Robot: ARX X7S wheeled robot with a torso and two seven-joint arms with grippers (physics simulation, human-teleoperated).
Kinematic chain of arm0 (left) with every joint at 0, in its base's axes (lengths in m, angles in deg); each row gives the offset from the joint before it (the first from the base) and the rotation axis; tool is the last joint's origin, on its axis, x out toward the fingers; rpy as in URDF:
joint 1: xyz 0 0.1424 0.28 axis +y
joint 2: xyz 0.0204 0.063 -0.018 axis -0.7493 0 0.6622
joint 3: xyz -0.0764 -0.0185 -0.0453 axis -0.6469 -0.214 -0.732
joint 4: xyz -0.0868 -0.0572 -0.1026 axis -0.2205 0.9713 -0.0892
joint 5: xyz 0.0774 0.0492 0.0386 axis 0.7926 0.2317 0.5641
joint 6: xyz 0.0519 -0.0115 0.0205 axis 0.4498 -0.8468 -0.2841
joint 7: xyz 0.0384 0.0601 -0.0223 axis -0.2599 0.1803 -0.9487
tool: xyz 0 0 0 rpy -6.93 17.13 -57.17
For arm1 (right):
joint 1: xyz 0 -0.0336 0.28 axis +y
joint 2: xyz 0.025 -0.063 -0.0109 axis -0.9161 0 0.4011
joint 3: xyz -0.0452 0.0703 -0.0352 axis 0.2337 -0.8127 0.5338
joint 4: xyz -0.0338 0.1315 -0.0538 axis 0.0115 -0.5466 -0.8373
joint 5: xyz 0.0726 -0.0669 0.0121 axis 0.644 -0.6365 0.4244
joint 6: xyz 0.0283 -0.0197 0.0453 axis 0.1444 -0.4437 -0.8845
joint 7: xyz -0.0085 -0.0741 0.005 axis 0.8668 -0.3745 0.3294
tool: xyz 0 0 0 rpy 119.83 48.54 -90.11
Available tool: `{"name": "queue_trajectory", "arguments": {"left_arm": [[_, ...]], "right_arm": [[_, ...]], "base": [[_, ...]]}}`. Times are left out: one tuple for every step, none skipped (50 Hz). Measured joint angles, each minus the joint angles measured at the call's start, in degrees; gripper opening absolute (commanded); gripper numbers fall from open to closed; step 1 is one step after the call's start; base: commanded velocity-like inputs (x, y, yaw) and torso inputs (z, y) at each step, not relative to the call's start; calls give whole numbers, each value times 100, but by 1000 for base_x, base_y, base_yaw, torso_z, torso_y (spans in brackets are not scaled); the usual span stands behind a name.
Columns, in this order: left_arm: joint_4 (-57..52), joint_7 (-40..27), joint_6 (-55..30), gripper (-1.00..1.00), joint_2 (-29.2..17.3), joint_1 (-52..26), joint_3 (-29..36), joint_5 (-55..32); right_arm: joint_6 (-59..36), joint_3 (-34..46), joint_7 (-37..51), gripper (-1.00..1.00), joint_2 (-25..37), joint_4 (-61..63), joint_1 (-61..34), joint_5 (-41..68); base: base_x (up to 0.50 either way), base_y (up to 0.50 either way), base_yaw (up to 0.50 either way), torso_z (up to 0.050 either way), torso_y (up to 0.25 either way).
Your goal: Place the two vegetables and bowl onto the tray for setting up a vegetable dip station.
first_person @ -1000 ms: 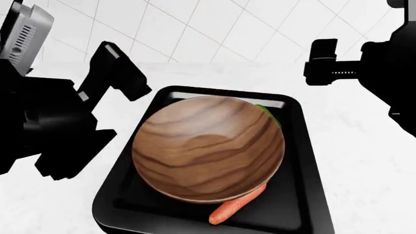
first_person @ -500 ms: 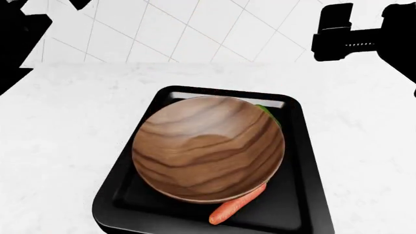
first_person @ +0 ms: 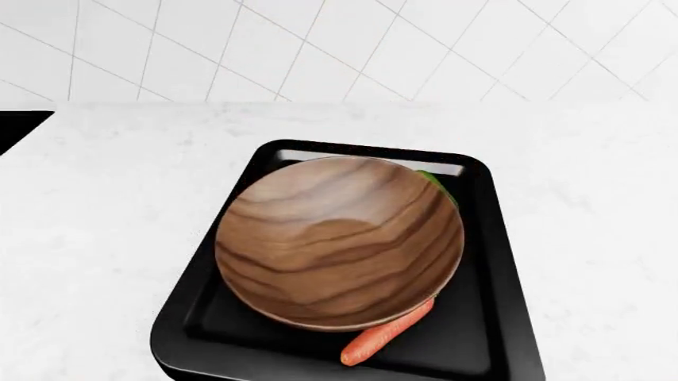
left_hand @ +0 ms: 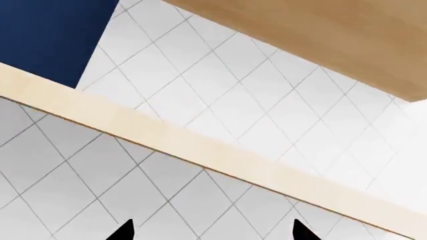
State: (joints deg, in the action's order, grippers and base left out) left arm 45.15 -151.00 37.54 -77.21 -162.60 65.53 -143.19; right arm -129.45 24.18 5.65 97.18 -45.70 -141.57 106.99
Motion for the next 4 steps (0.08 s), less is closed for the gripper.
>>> {"name": "queue_trajectory", "arguments": {"left_arm": [[-12,1,6,100,-11,-23,-28,36],[-25,3,17,100,-22,-44,-56,71],[-37,4,28,100,-32,-65,-85,102],[-47,3,35,100,-40,-86,-111,129]], "right_arm": [[-20,-14,-9,100,-30,17,-71,-29],[-45,-27,-26,100,-61,36,-145,-67],[-67,-42,-44,100,-92,55,-214,-104],[-90,-55,-63,100,-122,72,-281,-139]], "base": [[0,0,0,0,0],[0,0,0,0,0],[0,0,0,0,0],[0,0,0,0,0]]}}
